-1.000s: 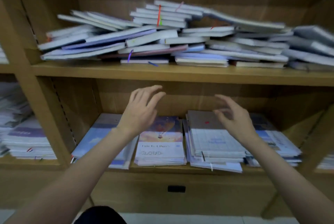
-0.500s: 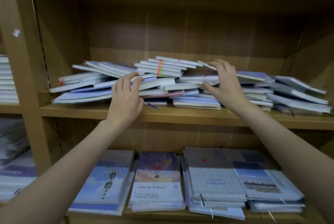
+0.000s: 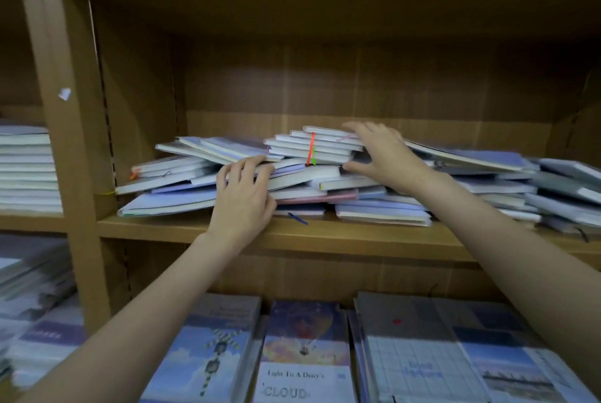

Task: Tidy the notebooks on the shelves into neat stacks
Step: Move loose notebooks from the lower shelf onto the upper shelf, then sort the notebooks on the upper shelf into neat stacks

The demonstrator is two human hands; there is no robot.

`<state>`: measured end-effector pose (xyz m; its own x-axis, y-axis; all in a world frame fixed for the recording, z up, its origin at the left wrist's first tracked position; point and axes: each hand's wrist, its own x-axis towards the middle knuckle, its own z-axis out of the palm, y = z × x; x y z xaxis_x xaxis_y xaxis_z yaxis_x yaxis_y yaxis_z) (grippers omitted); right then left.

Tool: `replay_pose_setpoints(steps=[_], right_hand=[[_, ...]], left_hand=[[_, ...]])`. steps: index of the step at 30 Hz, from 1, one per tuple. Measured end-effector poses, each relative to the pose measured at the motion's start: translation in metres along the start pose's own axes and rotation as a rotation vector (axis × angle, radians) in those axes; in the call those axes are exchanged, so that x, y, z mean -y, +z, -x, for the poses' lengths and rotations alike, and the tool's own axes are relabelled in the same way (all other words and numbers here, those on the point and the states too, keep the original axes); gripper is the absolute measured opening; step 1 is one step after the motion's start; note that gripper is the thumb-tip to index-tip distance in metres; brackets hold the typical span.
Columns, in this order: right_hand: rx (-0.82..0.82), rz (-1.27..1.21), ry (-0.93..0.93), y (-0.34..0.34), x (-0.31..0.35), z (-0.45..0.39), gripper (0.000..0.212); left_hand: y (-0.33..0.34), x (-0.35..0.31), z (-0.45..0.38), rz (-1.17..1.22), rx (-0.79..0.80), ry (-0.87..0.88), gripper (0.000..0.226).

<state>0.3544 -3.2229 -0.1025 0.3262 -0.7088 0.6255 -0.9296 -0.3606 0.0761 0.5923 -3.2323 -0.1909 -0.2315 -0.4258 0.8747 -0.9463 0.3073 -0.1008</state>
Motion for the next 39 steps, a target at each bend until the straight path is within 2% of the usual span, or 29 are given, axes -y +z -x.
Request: replay_pose_setpoints(steps=[5,9,13,16,19,21,25,29,32,34,35,38,39], right_hand=[[-0.015,-0.052,0.171,-0.018,-0.04,0.04,0.073],[0.011,0.003,0.207,-0.027,-0.064,0.054,0.074],[0.053,0.075,0.263,-0.039,-0.091,0.064,0.059],[0.124,0.241,0.311,-0.042,-0.109,0.079,0.043],[0.013,0.387,0.316,-0.043,-0.118,0.089,0.045],[-0.045,0.389,0.285,-0.045,-0.121,0.097,0.045],[-0.291,0.298,0.164,-0.054,-0.116,0.121,0.039],[-0.555,0.175,0.165,-0.078,-0.114,0.118,0.029],[-0.639,0.172,0.19,-0.09,-0.117,0.106,0.031],[-0.593,0.251,0.19,-0.086,-0.122,0.095,0.035],[-0.497,0.302,0.207,-0.081,-0.127,0.088,0.04],[-0.009,0.342,0.421,-0.053,-0.142,0.077,0.047],[0.057,0.29,0.482,-0.044,-0.146,0.078,0.044]], left_hand=[[-0.003,-0.02,-0.01,0.085,-0.032,-0.037,0.044],[-0.001,-0.046,-0.02,0.124,-0.048,0.043,0.046],[0.006,-0.073,-0.024,0.126,-0.061,0.144,0.051],[0.011,-0.091,-0.026,0.08,-0.05,0.192,0.053],[0.014,-0.105,-0.024,0.039,0.006,0.184,0.056],[0.015,-0.109,-0.019,0.025,0.035,0.174,0.058],[0.013,-0.106,-0.014,0.025,0.046,0.162,0.06],[0.004,-0.123,-0.024,0.04,-0.018,0.195,0.056],[0.002,-0.137,-0.04,0.037,-0.106,0.264,0.049],[0.006,-0.139,-0.049,0.03,-0.137,0.272,0.045],[0.008,-0.139,-0.054,0.013,-0.14,0.268,0.045],[0.013,-0.134,-0.059,-0.058,-0.13,0.264,0.048],[0.015,-0.133,-0.059,-0.07,-0.138,0.273,0.049]])
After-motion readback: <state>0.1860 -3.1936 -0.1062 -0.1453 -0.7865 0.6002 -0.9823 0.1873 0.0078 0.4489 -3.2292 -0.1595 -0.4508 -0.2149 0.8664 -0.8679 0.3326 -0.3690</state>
